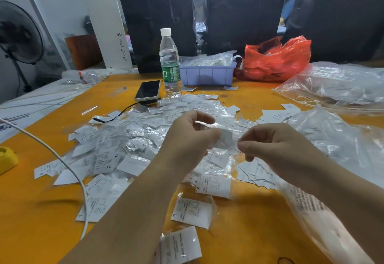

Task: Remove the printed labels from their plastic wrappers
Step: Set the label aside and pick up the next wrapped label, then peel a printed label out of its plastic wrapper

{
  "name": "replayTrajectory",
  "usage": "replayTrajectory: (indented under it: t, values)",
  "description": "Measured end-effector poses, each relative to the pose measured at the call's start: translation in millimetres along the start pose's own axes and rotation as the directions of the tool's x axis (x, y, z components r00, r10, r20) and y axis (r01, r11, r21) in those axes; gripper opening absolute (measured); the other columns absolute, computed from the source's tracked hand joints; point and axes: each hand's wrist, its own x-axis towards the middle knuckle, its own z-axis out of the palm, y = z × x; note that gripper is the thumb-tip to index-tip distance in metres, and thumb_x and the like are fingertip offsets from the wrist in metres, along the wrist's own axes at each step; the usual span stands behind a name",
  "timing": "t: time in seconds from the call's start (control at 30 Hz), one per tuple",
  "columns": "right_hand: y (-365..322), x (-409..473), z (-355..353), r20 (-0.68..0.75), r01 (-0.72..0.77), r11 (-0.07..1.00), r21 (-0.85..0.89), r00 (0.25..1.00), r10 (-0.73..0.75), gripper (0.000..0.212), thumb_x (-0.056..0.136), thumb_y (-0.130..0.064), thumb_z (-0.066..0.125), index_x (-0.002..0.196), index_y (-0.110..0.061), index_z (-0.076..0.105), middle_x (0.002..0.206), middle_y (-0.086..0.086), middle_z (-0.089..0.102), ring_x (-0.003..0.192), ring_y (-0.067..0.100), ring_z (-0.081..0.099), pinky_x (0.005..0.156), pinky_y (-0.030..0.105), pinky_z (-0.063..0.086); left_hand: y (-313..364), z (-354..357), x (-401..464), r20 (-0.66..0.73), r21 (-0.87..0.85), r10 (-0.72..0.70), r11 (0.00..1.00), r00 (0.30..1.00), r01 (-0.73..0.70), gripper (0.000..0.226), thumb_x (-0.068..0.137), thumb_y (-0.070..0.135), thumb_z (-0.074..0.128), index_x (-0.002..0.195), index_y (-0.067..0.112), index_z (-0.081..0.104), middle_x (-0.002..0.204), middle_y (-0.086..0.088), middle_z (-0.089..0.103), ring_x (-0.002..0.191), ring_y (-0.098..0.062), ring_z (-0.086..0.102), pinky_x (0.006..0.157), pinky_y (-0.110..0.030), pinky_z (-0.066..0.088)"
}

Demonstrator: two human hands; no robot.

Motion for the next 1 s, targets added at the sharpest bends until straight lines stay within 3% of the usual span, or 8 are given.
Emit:
replayTrajectory:
  t: [0.13, 0.23, 0.3, 0.4, 0.53, 0.73, 0.83, 1.0]
  values:
    - [1, -2, -5, 0.010, 0.030, 0.899, -0.437, 1.000, -0.029, 0.017, 0.085, -0.020, 0.066, 0.097, -0.032, 0.067, 0.090, -0.013, 0.064, 0.073, 0.005, 0.060, 0.062, 0.020, 0.050, -8, -1, 2, -0.094, 0.488, 0.140, 0.869, 0.986, -0.077, 0.021, 0.083, 0.025, 0.065, 0.097, 0.038, 0.055, 0.081, 0.012, 0.061, 0.070, -0.004, 0.058, 0.052, -0.021, 0.046]
    - [0, -3, -7, 0.116, -0.033, 0.769, -0.639, 0.984, 0.138, 0.050, 0.077, -0.038, 0.071, 0.124, -0.035, 0.054, 0.118, -0.017, 0.051, 0.099, 0.003, 0.053, 0.078, 0.022, 0.048, -15, 1, 6, -0.086, 0.630, 0.117, 0.776, 0.989, -0.037, 0.037, 0.082, 0.030, 0.067, 0.116, 0.034, 0.053, 0.109, 0.011, 0.056, 0.100, -0.011, 0.053, 0.079, -0.030, 0.049]
    - [-4, -6, -6, 0.138, -0.064, 0.688, -0.722, 0.962, 0.235, 0.062, 0.073, -0.052, 0.072, 0.127, -0.032, 0.049, 0.129, -0.014, 0.046, 0.111, 0.010, 0.052, 0.090, 0.031, 0.049, -15, 2, 6, -0.098, 0.699, 0.152, 0.714, 0.984, -0.041, 0.043, 0.081, 0.034, 0.068, 0.121, 0.033, 0.051, 0.120, 0.009, 0.049, 0.115, -0.016, 0.043, 0.089, -0.031, 0.039]
    - [-4, -9, -6, 0.113, -0.057, 0.654, -0.754, 0.970, 0.214, 0.047, 0.076, -0.047, 0.072, 0.115, -0.023, 0.058, 0.119, -0.005, 0.058, 0.105, 0.017, 0.058, 0.090, 0.039, 0.052, -12, 4, 3, -0.079, 0.703, 0.180, 0.707, 0.980, -0.073, 0.039, 0.083, 0.038, 0.066, 0.118, 0.033, 0.052, 0.124, 0.009, 0.046, 0.120, -0.016, 0.038, 0.093, -0.033, 0.034]
    - [-2, -8, -4, 0.077, -0.021, 0.661, -0.750, 0.990, 0.119, 0.023, 0.082, -0.025, 0.064, 0.105, -0.028, 0.064, 0.102, -0.007, 0.063, 0.088, 0.013, 0.062, 0.077, 0.035, 0.056, -9, 7, -2, -0.013, 0.640, 0.138, 0.762, 0.990, -0.098, 0.030, 0.084, 0.037, 0.065, 0.112, 0.034, 0.054, 0.122, 0.012, 0.046, 0.121, -0.013, 0.039, 0.098, -0.035, 0.038]
    - [-1, -7, 1, 0.002, 0.023, 0.674, -0.738, 1.000, -0.031, 0.012, 0.087, -0.020, 0.057, 0.083, -0.019, 0.069, 0.072, -0.002, 0.064, 0.064, 0.013, 0.060, 0.060, 0.033, 0.052, -7, 11, -5, 0.017, 0.540, 0.158, 0.830, 0.987, -0.142, 0.022, 0.084, 0.039, 0.066, 0.105, 0.036, 0.059, 0.112, 0.017, 0.050, 0.110, -0.007, 0.047, 0.082, -0.025, 0.038]
    - [0, -6, 2, -0.022, 0.070, 0.719, -0.691, 0.993, -0.118, 0.015, 0.090, -0.024, 0.057, 0.088, -0.025, 0.072, 0.083, -0.009, 0.063, 0.073, 0.007, 0.055, 0.063, 0.027, 0.049, -7, 13, -7, 0.054, 0.510, 0.193, 0.838, 0.980, -0.194, 0.018, 0.085, 0.038, 0.066, 0.102, 0.035, 0.060, 0.108, 0.019, 0.054, 0.101, 0.001, 0.049, 0.072, -0.011, 0.033]
    - [4, -3, 3, -0.076, 0.118, 0.797, -0.592, 0.977, -0.201, 0.014, 0.090, -0.028, 0.059, 0.090, -0.031, 0.073, 0.086, -0.017, 0.057, 0.085, 0.005, 0.056, 0.072, 0.026, 0.049, -5, 17, -11, 0.150, 0.465, 0.213, 0.847, 0.966, -0.259, 0.013, 0.086, 0.039, 0.066, 0.098, 0.036, 0.063, 0.100, 0.020, 0.060, 0.093, 0.010, 0.052, 0.068, -0.007, 0.035]
